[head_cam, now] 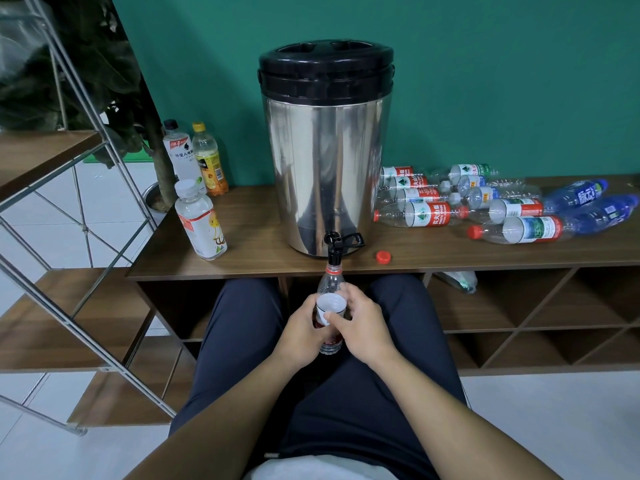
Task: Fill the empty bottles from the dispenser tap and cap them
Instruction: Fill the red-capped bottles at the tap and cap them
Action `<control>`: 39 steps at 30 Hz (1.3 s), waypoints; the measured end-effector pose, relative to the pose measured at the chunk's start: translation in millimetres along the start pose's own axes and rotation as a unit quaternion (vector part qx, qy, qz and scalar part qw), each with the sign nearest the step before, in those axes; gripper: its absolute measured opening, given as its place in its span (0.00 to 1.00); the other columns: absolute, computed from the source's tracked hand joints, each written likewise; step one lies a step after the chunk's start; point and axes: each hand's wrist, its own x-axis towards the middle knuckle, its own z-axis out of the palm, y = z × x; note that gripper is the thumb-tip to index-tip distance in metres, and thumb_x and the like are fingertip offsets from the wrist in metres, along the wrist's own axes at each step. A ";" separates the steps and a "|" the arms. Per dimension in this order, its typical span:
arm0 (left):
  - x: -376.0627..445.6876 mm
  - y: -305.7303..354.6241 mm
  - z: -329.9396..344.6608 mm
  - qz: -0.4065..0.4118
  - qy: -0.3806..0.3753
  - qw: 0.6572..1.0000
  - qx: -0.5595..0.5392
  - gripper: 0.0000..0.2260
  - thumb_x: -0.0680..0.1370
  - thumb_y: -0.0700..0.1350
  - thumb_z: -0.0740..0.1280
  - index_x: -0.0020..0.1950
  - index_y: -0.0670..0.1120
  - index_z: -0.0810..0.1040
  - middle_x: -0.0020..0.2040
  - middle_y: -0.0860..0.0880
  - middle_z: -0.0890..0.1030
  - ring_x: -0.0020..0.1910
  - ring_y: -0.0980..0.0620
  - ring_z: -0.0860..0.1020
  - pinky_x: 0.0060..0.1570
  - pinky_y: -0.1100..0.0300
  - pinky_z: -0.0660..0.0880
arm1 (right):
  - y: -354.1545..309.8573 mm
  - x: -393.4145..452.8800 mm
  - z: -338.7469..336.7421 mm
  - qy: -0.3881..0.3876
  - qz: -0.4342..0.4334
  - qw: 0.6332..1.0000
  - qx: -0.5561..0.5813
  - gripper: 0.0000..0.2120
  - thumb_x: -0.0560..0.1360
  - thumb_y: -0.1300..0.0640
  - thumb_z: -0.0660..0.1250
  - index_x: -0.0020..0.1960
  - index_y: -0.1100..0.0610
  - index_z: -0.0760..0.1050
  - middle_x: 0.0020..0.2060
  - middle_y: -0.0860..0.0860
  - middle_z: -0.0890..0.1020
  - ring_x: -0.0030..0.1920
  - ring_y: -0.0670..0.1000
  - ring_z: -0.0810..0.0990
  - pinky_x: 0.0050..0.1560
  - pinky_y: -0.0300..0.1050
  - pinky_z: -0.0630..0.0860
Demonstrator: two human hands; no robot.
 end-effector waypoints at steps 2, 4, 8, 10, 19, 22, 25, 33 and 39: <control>0.5 -0.7 0.1 -0.001 -0.001 1.000 0.000 0.22 0.76 0.38 0.78 0.67 0.56 0.81 0.56 0.55 0.88 0.54 0.56 0.86 0.59 0.53 0.84 | 0.4 0.3 0.0 0.000 0.001 1.000 -0.003 0.26 0.78 0.63 0.79 0.71 0.44 0.79 0.58 0.40 0.88 0.59 0.42 0.87 0.66 0.50 0.84; 0.9 -1.6 -0.1 0.000 -0.001 1.000 0.001 0.22 0.76 0.39 0.78 0.67 0.56 0.81 0.56 0.54 0.88 0.55 0.55 0.86 0.60 0.52 0.84 | 0.5 0.4 0.1 0.000 -0.001 1.000 -0.006 0.26 0.77 0.63 0.79 0.71 0.45 0.79 0.58 0.40 0.88 0.60 0.43 0.87 0.66 0.49 0.84; 0.8 -1.7 0.1 0.000 0.000 1.000 0.004 0.22 0.76 0.38 0.78 0.67 0.56 0.81 0.56 0.55 0.87 0.54 0.55 0.86 0.59 0.53 0.84 | -1.3 -0.6 -0.8 0.005 0.005 1.000 -0.007 0.26 0.78 0.64 0.79 0.66 0.39 0.78 0.56 0.40 0.88 0.58 0.42 0.87 0.60 0.42 0.84; 0.3 -1.3 0.3 0.001 0.002 1.000 0.005 0.22 0.77 0.38 0.78 0.67 0.55 0.81 0.55 0.55 0.87 0.53 0.57 0.85 0.57 0.56 0.83 | -3.4 -1.6 -0.8 0.008 0.007 1.000 -0.005 0.27 0.78 0.64 0.79 0.65 0.38 0.77 0.57 0.39 0.88 0.59 0.41 0.87 0.59 0.39 0.83; 1.1 -2.2 0.1 0.003 -0.001 1.000 0.005 0.23 0.76 0.38 0.78 0.67 0.55 0.81 0.56 0.54 0.87 0.53 0.57 0.85 0.55 0.61 0.81 | -4.5 -1.6 -1.0 0.007 -0.004 1.000 -0.021 0.25 0.76 0.64 0.80 0.68 0.45 0.80 0.56 0.39 0.88 0.58 0.41 0.87 0.65 0.49 0.84; 1.5 -2.8 0.3 0.001 -0.001 1.000 0.006 0.23 0.76 0.40 0.78 0.67 0.56 0.80 0.56 0.54 0.87 0.54 0.55 0.85 0.57 0.59 0.82 | -6.3 -2.6 -1.5 0.010 -0.007 1.000 -0.020 0.26 0.77 0.64 0.80 0.65 0.39 0.79 0.55 0.39 0.88 0.58 0.41 0.87 0.65 0.49 0.84; 0.9 -2.1 0.6 0.005 0.000 1.000 0.003 0.22 0.76 0.39 0.78 0.67 0.56 0.80 0.56 0.55 0.87 0.54 0.56 0.85 0.56 0.62 0.81 | -8.5 -3.7 -2.4 0.014 -0.011 1.000 -0.024 0.28 0.77 0.63 0.80 0.61 0.34 0.77 0.55 0.39 0.88 0.57 0.41 0.87 0.64 0.47 0.84; 1.6 -3.1 1.0 0.008 0.002 1.000 0.004 0.21 0.76 0.41 0.78 0.67 0.56 0.81 0.55 0.54 0.87 0.55 0.52 0.85 0.57 0.57 0.82 | -9.5 -4.5 -2.9 0.011 -0.016 1.000 -0.017 0.26 0.77 0.64 0.79 0.61 0.35 0.77 0.55 0.39 0.88 0.57 0.42 0.87 0.64 0.48 0.84; 1.3 -2.9 0.5 0.009 0.002 1.000 0.007 0.22 0.76 0.40 0.78 0.67 0.56 0.81 0.55 0.55 0.87 0.54 0.54 0.85 0.57 0.58 0.82 | -8.6 -4.1 -2.8 0.013 -0.011 1.000 -0.017 0.27 0.77 0.63 0.80 0.63 0.37 0.77 0.55 0.40 0.88 0.58 0.41 0.87 0.65 0.48 0.84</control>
